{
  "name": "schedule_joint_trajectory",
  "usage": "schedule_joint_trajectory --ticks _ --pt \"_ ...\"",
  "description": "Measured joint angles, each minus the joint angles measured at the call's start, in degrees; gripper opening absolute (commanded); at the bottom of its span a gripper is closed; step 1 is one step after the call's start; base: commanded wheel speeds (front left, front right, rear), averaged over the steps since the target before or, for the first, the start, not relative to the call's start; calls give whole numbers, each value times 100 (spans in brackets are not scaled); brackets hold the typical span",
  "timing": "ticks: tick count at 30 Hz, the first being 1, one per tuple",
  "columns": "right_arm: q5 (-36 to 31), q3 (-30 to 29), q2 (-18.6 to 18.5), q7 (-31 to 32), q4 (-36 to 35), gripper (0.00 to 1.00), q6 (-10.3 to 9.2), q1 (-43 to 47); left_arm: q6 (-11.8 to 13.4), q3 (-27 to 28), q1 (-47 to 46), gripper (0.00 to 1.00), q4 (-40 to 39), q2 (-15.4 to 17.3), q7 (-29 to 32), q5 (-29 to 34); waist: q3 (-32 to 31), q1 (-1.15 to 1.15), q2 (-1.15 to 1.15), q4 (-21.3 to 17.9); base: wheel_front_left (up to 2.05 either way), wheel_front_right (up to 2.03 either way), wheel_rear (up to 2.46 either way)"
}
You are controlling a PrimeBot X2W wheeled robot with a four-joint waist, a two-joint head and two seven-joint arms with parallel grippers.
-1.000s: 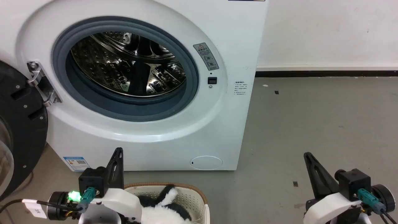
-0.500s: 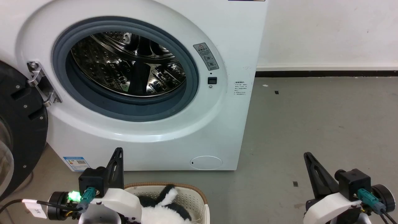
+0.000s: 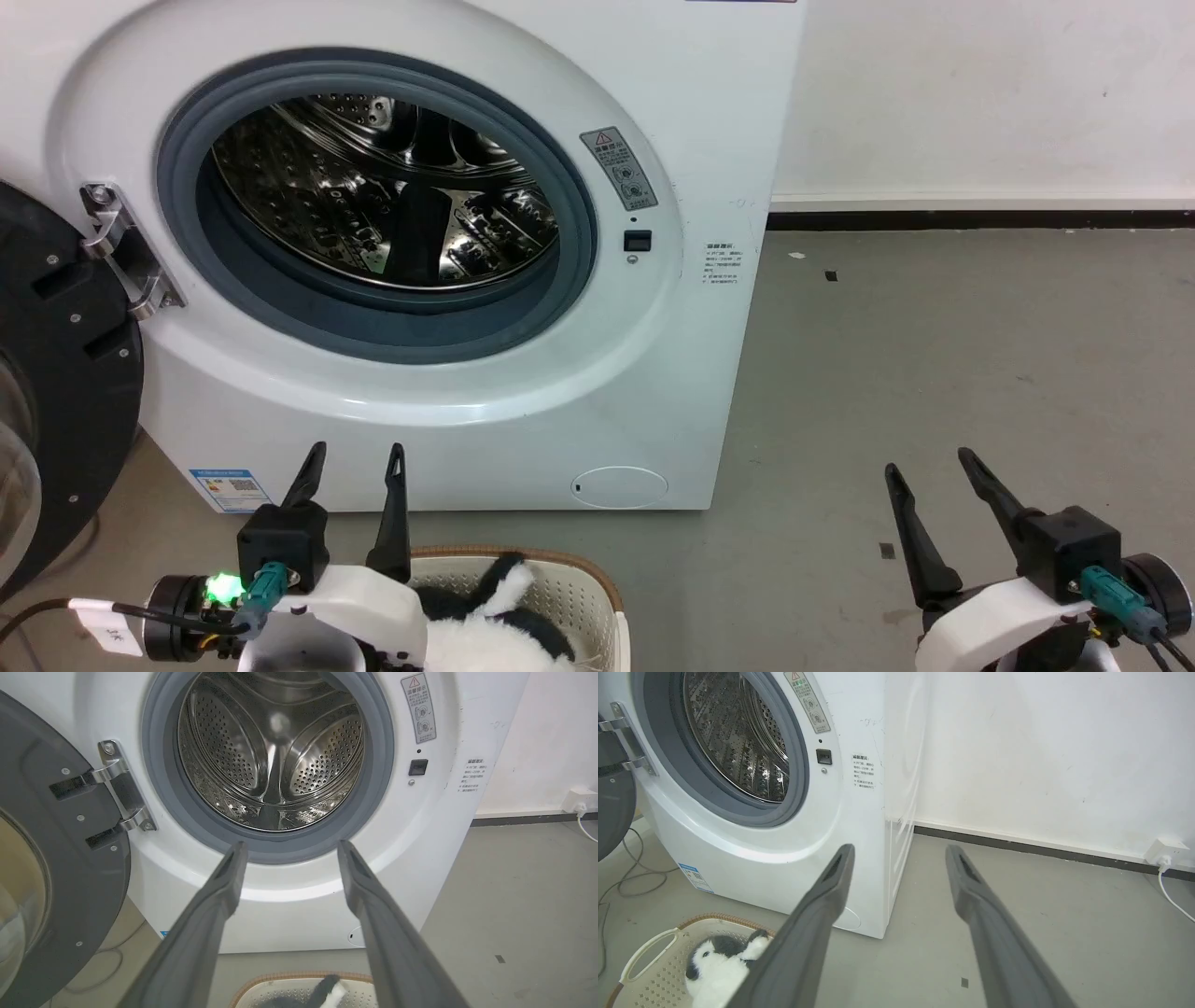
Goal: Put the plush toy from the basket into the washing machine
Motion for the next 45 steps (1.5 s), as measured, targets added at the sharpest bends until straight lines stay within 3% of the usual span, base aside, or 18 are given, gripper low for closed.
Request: schedule_joint_trajectory --ticks 10,20,45 --pt "107 -113 0 -109 -43 100 0 -1 18 -32 -82 100 259 1 -127 -62 100 0 0 1 0 0 0" --pt "211 -191 0 -235 -114 100 0 -71 -162 -132 -530 100 1055 18 -167 -225 410 0 0 -19 0 0 0" --pt "503 -454 0 -533 -483 100 0 -726 -229 -474 -1683 100 2835 192 58 -642 1843 1 0 -43 0 0 0"
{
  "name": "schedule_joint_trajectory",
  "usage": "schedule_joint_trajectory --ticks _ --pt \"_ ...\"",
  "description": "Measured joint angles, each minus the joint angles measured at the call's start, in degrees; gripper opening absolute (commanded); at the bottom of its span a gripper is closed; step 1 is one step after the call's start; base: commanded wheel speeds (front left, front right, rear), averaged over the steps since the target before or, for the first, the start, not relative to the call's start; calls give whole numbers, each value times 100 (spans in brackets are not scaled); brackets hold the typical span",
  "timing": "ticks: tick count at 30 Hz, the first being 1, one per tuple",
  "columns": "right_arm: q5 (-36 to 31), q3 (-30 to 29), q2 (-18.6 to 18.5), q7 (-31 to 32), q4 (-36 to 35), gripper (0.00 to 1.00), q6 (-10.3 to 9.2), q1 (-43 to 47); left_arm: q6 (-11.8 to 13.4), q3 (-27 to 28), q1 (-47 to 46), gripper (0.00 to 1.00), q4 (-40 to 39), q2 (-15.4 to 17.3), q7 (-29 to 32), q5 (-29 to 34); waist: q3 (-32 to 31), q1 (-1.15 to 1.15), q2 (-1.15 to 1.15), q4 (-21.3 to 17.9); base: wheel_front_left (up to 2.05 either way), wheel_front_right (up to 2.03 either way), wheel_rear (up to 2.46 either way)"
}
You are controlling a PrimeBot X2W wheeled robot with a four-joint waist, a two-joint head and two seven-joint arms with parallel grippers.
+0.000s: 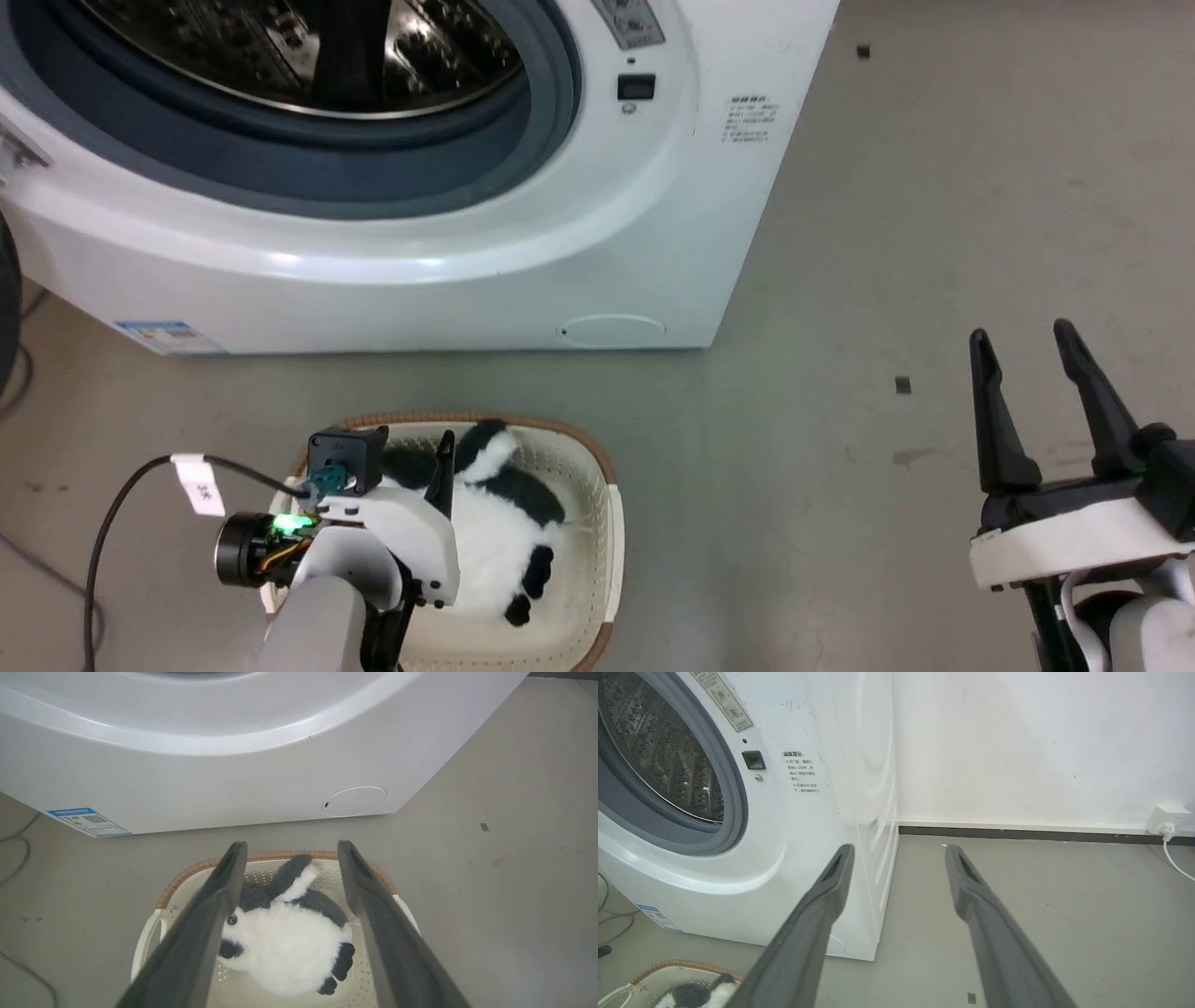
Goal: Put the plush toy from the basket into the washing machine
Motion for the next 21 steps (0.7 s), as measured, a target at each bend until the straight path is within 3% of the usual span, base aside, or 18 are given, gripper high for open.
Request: schedule_joint_trajectory --ticks 21 --pt "41 -233 0 -224 -488 100 0 -375 -154 -289 -1060 100 1173 30 621 -388 1396 0 0 77 0 0 0"
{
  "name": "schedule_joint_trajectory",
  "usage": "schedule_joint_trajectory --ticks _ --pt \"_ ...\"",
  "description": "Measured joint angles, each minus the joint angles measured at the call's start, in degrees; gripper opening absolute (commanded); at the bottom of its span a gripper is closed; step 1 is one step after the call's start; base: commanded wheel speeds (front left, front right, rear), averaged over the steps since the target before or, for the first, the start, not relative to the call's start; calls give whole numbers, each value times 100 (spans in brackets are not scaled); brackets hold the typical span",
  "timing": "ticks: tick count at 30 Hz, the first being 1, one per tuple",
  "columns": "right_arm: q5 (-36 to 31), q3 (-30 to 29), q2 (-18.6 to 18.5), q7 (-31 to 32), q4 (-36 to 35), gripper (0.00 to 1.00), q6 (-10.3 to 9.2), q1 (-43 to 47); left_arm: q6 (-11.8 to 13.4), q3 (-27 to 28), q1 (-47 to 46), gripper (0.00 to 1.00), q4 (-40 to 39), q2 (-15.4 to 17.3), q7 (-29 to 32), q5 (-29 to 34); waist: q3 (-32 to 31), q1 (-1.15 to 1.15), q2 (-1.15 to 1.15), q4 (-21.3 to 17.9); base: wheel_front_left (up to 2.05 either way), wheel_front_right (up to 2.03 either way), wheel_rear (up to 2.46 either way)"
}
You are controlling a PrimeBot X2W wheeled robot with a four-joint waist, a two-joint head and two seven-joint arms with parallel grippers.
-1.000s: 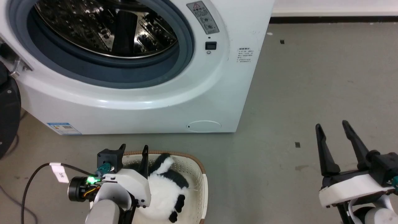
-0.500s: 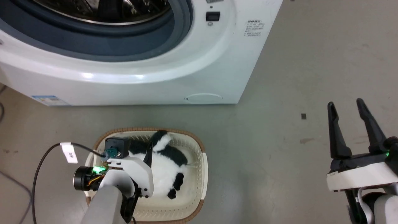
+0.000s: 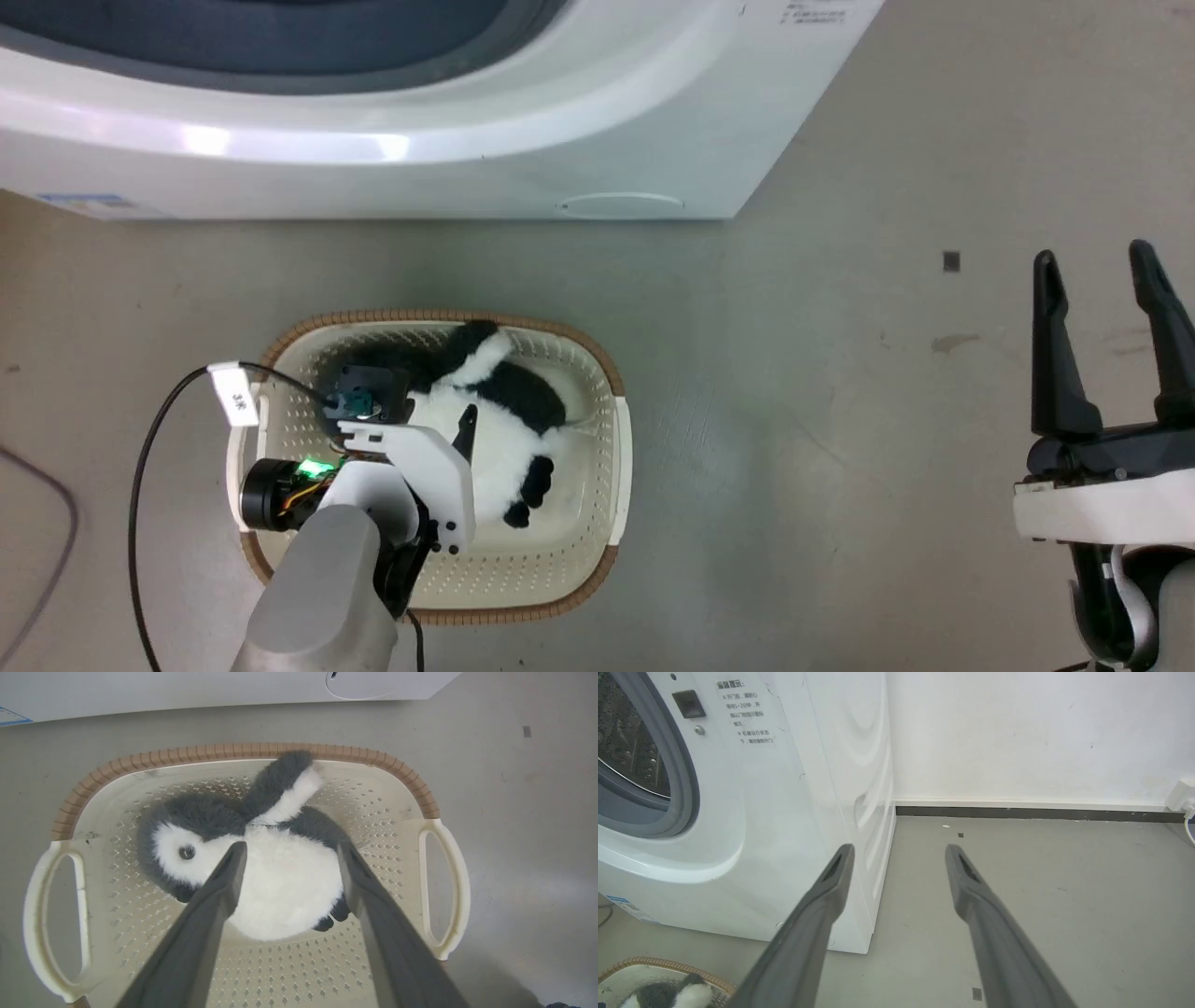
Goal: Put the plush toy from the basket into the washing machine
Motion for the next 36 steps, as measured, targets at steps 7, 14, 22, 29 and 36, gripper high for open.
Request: schedule_joint_trajectory --ticks 7,14,22,29,36 --pt "24 -108 0 -84 -141 100 0 -98 -48 -115 -347 100 409 -4 113 -134 440 0 0 28 0 0 0" --pt "152 -222 0 -166 -261 100 0 -221 -51 -274 -738 100 812 -3 194 -219 897 0 0 43 0 0 0" --pt "208 -278 0 -259 -369 100 0 -384 -98 -433 -1125 100 1278 -4 197 -346 1375 0 0 58 0 0 0" --pt "243 -350 0 -336 -495 100 0 -473 -107 -613 -1469 100 1667 -2 181 -407 1749 0 0 64 0 0 0" --pt "263 -412 0 -435 -602 100 0 -599 -147 -767 -1791 100 2047 -4 154 -558 2103 0 0 89 0 0 0"
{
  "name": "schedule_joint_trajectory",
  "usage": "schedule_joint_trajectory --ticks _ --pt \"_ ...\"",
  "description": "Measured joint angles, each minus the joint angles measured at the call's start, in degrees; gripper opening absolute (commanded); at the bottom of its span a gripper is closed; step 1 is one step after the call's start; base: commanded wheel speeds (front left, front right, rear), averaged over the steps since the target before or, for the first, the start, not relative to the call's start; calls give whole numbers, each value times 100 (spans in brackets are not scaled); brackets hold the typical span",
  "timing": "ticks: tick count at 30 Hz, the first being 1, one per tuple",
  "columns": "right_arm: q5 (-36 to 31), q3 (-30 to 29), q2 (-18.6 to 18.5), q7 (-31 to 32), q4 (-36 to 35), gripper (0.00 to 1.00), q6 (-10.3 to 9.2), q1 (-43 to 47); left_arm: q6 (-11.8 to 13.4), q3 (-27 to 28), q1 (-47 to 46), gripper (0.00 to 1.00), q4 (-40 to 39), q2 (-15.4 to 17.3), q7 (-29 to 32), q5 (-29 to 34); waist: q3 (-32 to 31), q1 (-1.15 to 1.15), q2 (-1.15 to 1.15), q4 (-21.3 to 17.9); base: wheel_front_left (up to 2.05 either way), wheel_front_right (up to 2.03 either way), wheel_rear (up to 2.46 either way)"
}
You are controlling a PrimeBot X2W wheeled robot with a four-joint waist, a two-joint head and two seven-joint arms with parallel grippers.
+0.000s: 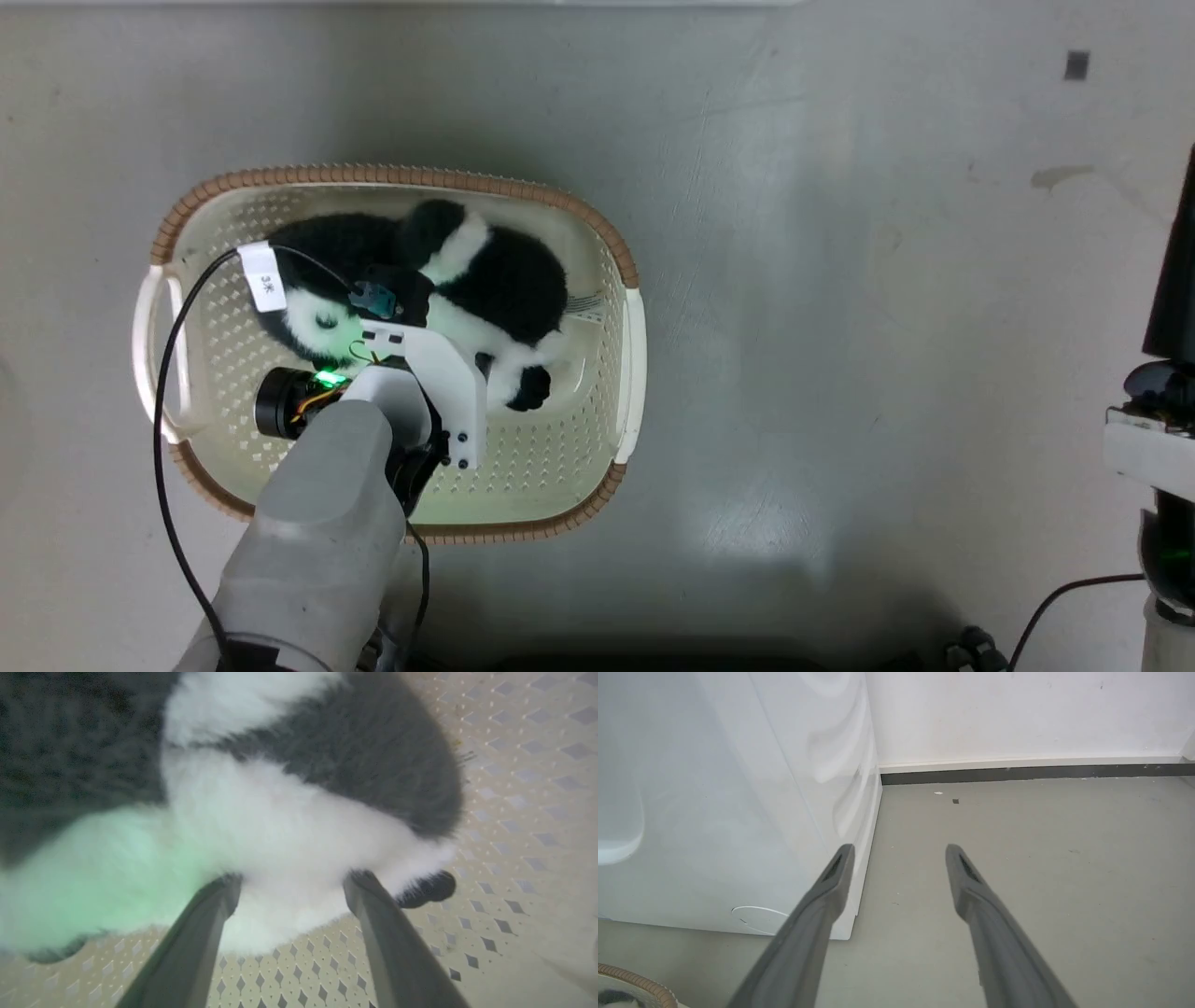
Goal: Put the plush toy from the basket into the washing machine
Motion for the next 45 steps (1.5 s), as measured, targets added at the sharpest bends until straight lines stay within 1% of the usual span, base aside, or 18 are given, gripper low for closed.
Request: schedule_joint_trajectory --ticks 9,10,11,19,24,33,41,45 --pt "32 -36 0 -99 -156 100 0 -133 -10 -187 -403 100 498 -30 -29 -185 395 0 0 26 0 0 0" --pt "32 -35 0 -105 -172 100 0 -155 -31 -212 -444 54 556 -35 -20 -188 438 0 0 27 0 0 0" --pt "33 -35 0 -122 -189 100 0 -178 -55 -245 -481 0 612 -37 -16 -190 483 0 0 27 0 0 0" --pt "31 -11 0 -209 -309 100 0 -310 -205 -467 -762 0 1154 -47 48 -452 801 0 0 54 0 0 0" --pt "32 65 0 -247 -253 100 0 -348 -238 -482 -735 0 1296 -55 -27 -581 607 0 0 69 0 0 0" --pt "67 338 0 -248 168 100 0 -302 -252 -701 -322 0 1307 -38 -556 -567 -174 0 0 62 0 0 0" --pt "192 464 0 -248 572 100 0 28 -253 -992 162 0 1292 -24 -1069 -594 -1105 0 0 62 0 0 0" --pt "213 489 -1 -248 728 100 0 214 -254 -1200 476 0 1192 -53 -1300 -786 -1596 0 0 87 0 0 0"
